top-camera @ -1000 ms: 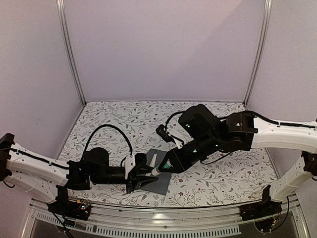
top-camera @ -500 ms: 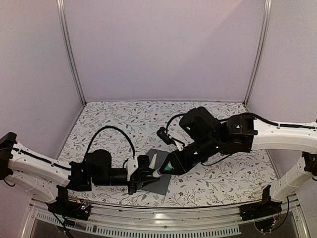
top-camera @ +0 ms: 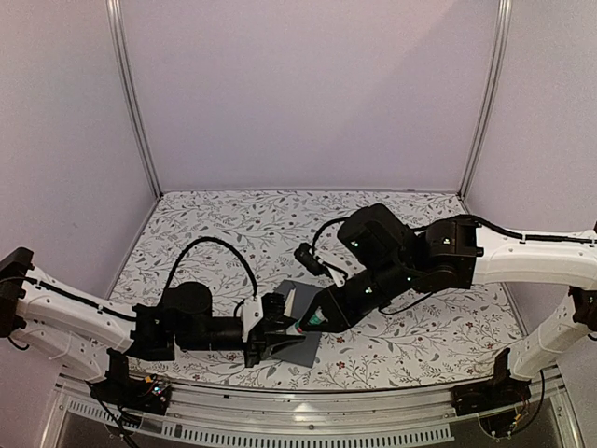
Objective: Place the letter into the envelope and seal it
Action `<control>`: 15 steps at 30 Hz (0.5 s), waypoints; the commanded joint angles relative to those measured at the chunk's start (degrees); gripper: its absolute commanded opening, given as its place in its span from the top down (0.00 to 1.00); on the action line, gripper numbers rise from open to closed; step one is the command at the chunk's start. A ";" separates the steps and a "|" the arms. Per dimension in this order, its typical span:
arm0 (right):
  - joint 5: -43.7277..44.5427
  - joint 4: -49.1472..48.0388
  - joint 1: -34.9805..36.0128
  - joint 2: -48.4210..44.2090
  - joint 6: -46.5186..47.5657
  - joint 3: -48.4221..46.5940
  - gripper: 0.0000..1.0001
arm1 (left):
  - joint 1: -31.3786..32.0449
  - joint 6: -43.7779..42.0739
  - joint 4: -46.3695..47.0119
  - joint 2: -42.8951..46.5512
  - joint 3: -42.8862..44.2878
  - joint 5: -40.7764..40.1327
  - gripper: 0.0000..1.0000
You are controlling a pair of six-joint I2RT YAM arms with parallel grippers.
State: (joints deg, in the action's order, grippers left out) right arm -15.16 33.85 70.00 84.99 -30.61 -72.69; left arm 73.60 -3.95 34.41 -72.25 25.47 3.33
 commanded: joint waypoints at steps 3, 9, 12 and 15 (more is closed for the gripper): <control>0.14 -0.78 -0.21 -0.92 0.11 -0.23 1.00 | 1.01 -0.41 1.15 -0.74 1.22 -1.22 0.68; 1.01 0.32 -0.21 -1.61 0.18 -0.53 1.00 | 0.97 -0.71 -0.39 -0.40 1.16 -2.56 0.61; 1.01 0.53 -0.21 -1.50 0.11 -0.56 1.00 | 0.98 -0.87 -0.86 0.19 0.81 -2.87 0.67; 1.12 0.53 -0.21 -1.58 0.20 -0.65 1.00 | 0.96 -1.03 -1.75 0.61 0.76 -2.98 0.69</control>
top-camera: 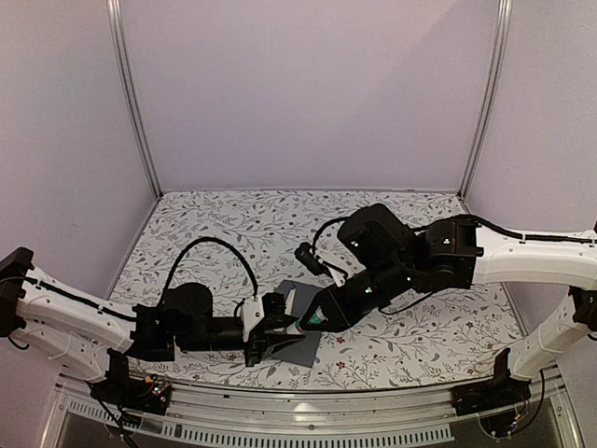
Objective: Place the letter into the envelope and seal it
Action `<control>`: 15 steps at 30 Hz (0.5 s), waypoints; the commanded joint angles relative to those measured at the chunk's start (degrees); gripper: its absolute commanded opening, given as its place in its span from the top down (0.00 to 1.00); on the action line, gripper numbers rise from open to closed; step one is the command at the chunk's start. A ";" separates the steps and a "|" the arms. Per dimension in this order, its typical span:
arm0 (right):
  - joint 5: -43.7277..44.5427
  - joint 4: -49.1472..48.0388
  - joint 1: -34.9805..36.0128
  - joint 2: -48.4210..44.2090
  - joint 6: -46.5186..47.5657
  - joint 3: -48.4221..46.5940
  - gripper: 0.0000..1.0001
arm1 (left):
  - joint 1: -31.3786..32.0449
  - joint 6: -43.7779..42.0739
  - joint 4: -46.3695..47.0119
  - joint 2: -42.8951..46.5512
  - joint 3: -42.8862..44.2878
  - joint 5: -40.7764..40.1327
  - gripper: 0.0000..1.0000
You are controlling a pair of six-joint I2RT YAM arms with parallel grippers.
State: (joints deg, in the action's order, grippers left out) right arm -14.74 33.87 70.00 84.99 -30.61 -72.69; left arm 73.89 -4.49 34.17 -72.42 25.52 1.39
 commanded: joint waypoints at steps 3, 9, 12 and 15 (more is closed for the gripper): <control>0.85 0.63 -0.21 -1.75 0.28 -0.70 1.00 | 0.69 -0.62 -2.79 0.86 0.89 -1.21 0.66; 0.93 0.68 -0.21 -1.58 0.36 -0.62 1.00 | 0.68 -0.82 -3.72 1.18 0.84 -1.21 0.66; 0.80 0.36 -0.21 -1.50 0.29 -0.32 1.00 | 0.72 -0.79 -3.33 1.49 0.74 -1.22 0.67; 0.43 0.06 -0.21 -1.29 0.37 -0.15 1.00 | 0.78 -0.75 -2.82 1.45 0.72 -1.21 0.67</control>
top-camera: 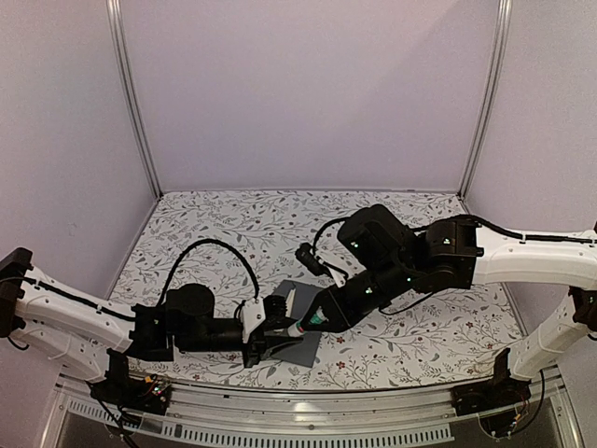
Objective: Place the letter into the envelope and seal it
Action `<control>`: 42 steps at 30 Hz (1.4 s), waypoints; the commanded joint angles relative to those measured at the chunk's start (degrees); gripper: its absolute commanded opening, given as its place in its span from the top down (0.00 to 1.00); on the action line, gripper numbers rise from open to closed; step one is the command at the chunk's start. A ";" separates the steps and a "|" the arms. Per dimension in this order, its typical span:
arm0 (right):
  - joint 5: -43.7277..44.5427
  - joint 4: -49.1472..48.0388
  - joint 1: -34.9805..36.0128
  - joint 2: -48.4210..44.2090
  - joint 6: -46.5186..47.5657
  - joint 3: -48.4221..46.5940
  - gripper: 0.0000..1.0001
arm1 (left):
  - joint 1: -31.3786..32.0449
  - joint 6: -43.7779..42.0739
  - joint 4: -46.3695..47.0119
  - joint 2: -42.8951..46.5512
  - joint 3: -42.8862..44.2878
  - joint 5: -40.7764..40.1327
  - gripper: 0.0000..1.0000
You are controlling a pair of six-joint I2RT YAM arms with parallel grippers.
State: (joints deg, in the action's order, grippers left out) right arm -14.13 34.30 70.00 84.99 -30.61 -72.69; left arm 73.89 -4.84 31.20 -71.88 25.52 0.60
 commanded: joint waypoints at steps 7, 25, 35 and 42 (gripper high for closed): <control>-0.44 -0.72 -0.21 -0.85 0.36 0.15 1.00 | 0.83 -0.55 0.77 0.27 0.99 -0.16 0.73; -0.45 -1.52 -0.21 -1.56 0.27 1.67 1.00 | 1.46 -0.61 0.85 -0.59 1.54 -0.43 0.79; 2.70 0.81 -0.36 -3.49 0.25 0.55 1.00 | 1.53 -0.83 0.08 -1.07 1.67 -2.62 1.00; 4.05 4.08 -2.57 -6.83 0.46 -0.49 1.00 | 1.53 -1.26 -0.69 -1.14 1.19 -6.44 1.00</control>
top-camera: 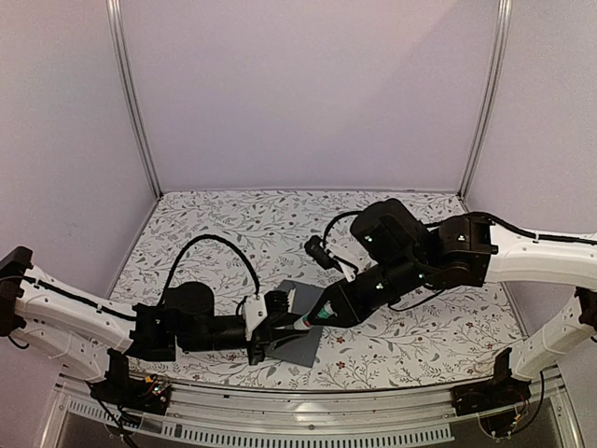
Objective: Place the letter into the envelope and seal it
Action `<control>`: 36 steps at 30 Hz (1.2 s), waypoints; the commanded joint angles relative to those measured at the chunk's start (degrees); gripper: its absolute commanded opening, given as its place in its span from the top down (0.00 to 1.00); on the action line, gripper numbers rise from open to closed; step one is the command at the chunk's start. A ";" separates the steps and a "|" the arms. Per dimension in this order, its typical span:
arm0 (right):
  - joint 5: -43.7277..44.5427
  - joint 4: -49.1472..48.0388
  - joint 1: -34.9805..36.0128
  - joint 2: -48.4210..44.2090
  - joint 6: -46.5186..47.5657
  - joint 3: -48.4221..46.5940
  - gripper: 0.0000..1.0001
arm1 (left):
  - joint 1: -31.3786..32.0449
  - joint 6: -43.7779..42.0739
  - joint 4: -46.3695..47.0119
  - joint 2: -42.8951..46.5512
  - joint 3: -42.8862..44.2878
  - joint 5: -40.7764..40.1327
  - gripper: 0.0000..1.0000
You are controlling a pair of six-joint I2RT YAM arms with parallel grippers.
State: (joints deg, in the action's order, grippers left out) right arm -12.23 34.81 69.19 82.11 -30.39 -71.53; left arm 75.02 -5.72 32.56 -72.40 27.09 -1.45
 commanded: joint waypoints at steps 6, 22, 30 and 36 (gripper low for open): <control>2.46 4.85 -3.03 -6.47 0.66 -1.62 1.00 | 0.41 -0.87 -2.08 -0.36 -1.01 -6.04 1.00; 3.23 7.93 -4.49 -8.85 1.42 -3.46 1.00 | -0.76 -1.30 -1.32 0.48 -2.65 -7.25 1.00; 5.82 10.18 -4.68 -11.39 1.16 -4.56 1.00 | -2.28 -0.44 -0.21 1.82 -3.89 -5.51 1.00; 7.12 11.10 -4.77 -13.60 0.92 -5.44 1.00 | -3.14 0.00 0.22 2.58 -4.55 -4.53 1.00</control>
State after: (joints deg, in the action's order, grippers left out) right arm -13.21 35.94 67.16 76.23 -29.47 -73.87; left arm 74.48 -7.27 42.35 -70.65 27.42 -2.48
